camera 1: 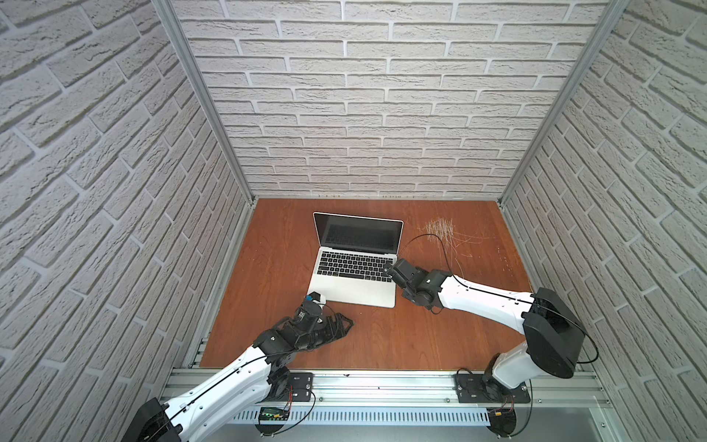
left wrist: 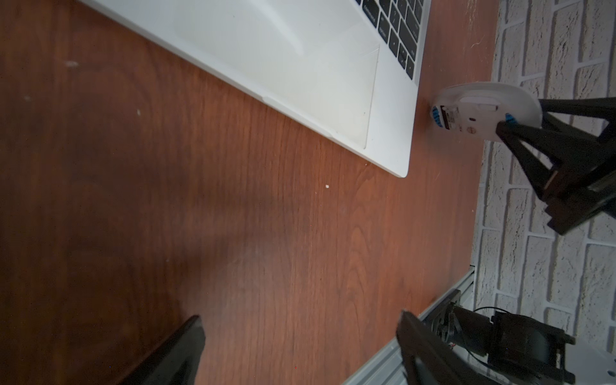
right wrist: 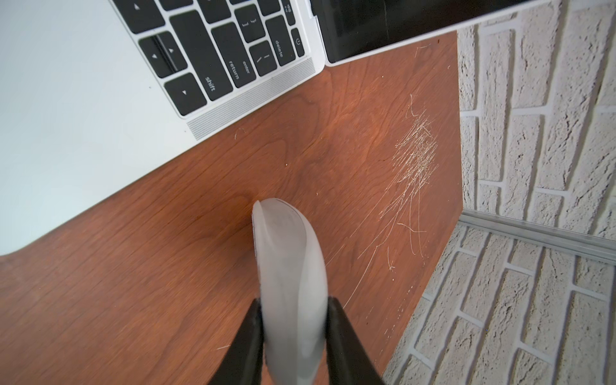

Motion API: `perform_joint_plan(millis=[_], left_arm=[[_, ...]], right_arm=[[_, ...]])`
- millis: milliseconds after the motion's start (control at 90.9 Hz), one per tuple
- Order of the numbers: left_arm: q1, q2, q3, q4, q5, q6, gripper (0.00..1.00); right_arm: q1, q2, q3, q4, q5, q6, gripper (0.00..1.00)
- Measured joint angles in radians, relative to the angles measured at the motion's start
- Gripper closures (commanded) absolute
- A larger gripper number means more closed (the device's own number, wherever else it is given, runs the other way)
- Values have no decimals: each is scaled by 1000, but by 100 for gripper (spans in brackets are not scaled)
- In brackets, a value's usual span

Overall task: Remove the wireless mouse receiver from the laptop
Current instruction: Place the mouse at the center of the board.

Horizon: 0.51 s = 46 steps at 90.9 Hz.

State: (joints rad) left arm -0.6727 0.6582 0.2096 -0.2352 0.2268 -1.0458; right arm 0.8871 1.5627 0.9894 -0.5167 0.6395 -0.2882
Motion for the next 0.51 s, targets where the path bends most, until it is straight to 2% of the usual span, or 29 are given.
perform_joint_plan(millis=[209, 506], left_arm=[[0, -6, 0, -3, -3, 0, 8], [0, -37, 0, -21, -3, 0, 7]], right_arm=[[30, 2, -3, -16, 16, 21, 71], [71, 2, -42, -53, -1, 56, 56]])
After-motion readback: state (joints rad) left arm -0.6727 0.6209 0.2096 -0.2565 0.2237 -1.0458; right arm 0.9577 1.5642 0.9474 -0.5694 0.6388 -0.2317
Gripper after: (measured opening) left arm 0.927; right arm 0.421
